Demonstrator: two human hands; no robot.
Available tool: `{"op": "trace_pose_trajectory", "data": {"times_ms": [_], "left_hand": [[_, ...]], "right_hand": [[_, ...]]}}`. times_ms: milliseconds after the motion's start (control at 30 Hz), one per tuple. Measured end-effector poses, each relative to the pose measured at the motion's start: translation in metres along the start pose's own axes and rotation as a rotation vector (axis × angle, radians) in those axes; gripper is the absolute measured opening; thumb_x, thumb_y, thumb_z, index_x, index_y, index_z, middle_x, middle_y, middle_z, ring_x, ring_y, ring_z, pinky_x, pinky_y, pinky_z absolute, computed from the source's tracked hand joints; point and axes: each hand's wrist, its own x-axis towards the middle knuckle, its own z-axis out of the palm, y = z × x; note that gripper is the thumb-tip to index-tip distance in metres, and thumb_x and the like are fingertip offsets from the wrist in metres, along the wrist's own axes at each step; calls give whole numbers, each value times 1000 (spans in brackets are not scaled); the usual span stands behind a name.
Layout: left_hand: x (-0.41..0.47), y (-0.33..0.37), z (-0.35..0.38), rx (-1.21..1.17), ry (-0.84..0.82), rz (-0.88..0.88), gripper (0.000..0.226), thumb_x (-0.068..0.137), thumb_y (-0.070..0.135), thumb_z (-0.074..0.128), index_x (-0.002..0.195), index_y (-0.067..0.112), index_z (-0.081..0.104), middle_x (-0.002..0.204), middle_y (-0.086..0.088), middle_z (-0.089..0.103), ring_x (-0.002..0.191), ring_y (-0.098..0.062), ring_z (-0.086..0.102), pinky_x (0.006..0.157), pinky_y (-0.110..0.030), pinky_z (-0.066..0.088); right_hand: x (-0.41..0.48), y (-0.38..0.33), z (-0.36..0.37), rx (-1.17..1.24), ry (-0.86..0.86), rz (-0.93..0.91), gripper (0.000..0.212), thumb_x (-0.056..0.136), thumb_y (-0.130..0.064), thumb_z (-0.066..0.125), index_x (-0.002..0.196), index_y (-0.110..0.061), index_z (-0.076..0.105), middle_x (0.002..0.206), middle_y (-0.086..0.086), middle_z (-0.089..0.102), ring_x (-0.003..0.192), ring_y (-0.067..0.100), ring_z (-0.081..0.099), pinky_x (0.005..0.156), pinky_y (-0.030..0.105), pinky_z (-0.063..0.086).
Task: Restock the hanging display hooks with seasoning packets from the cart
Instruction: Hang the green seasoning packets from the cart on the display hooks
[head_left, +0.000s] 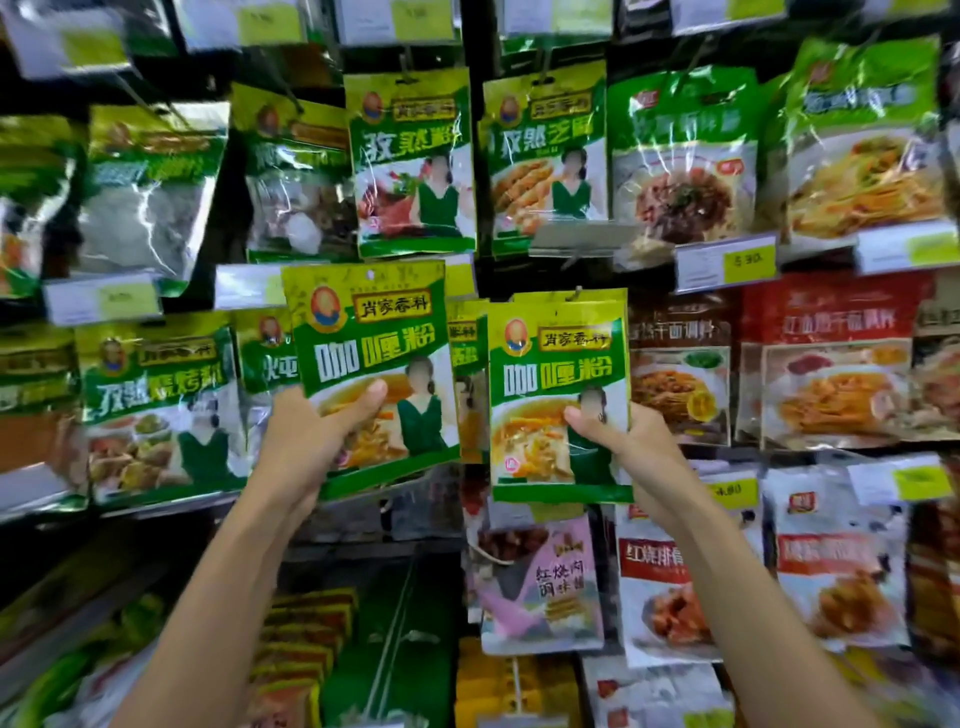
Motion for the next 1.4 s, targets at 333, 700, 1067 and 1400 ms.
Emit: {"op": "trace_pose_trajectory", "data": {"times_ms": [333, 700, 1067, 1400], "left_hand": [[8, -3, 25, -27, -60, 31, 57, 50, 47, 81, 94, 17, 61, 89, -3, 73, 83, -21, 68, 77, -46, 56], [-1, 6, 46, -110, -93, -5, 114, 43, 51, 86, 134, -1, 42, 116, -15, 64, 105, -29, 64, 94, -51, 49], [-21, 7, 85, -120, -205, -41, 63, 51, 45, 84, 94, 4, 64, 92, -19, 66, 88, -31, 61, 95, -58, 44], [-46, 6, 144, 14, -330, -90, 38, 62, 39, 77, 81, 8, 66, 89, -23, 71, 84, -38, 68, 84, -47, 54]], "right_hand": [[26, -14, -25, -43, 98, -20, 19, 84, -31, 71, 86, -12, 67, 79, -1, 72, 80, 11, 69, 74, 28, 50], [42, -18, -37, -55, 39, 68, 18, 81, -30, 74, 87, -14, 69, 77, -3, 75, 71, 6, 70, 56, 14, 51], [19, 2, -37, -397, 320, -136, 27, 91, -34, 62, 109, -14, 57, 100, -5, 61, 92, 11, 59, 75, 18, 46], [5, -19, -12, -35, 99, -27, 39, 89, -32, 65, 99, 6, 65, 96, 22, 71, 84, 27, 68, 80, 46, 54]]}}
